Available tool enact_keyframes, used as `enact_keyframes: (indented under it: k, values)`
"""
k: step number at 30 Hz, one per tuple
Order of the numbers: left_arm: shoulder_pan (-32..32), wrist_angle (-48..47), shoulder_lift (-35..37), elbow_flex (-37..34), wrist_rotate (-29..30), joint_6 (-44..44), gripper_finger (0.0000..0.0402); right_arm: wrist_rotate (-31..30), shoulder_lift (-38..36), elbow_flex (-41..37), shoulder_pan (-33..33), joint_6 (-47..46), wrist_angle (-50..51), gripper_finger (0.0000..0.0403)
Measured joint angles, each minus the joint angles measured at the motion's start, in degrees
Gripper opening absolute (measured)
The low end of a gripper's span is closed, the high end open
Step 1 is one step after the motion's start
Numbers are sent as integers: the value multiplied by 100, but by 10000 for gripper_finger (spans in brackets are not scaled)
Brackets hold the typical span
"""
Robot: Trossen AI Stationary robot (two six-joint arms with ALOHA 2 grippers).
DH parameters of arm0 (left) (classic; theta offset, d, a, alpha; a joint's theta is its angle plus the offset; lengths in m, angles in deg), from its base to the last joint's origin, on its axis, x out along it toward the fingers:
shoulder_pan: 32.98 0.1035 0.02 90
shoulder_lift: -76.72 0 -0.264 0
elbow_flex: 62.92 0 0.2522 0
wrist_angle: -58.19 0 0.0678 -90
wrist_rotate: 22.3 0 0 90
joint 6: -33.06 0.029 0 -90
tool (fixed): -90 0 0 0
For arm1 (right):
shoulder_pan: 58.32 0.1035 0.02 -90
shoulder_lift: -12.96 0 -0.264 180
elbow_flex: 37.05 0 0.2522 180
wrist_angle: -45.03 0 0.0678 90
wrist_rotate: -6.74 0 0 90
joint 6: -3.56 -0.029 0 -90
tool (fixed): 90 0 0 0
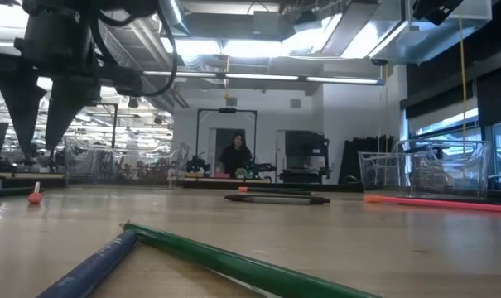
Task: Sort crayons/erasers/pens/pencils in bins
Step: Put the red pencil into the top left transparent bin
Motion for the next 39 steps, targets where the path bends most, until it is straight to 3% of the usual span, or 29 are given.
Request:
enact_keyframes:
  k: [9, 17, 22, 39]
  values:
    - [-2, 1177, -76, -761, 80, -188, 93, 0, -26, -2, 0, -15, 2, 27]
    - [-4, 1302, -74, -972, 129, -313, 92, 2, -98, -2, 0, -20, 2, 27]
    - [-4, 1962, -74, -1269, -12, -317, 92, 1, -121, -3, 0, -19, -28, 27]
    - [-2, 2073, -41, -1589, -18, 2, 75, -2, -141, -4, 0, -17, -42, 27]
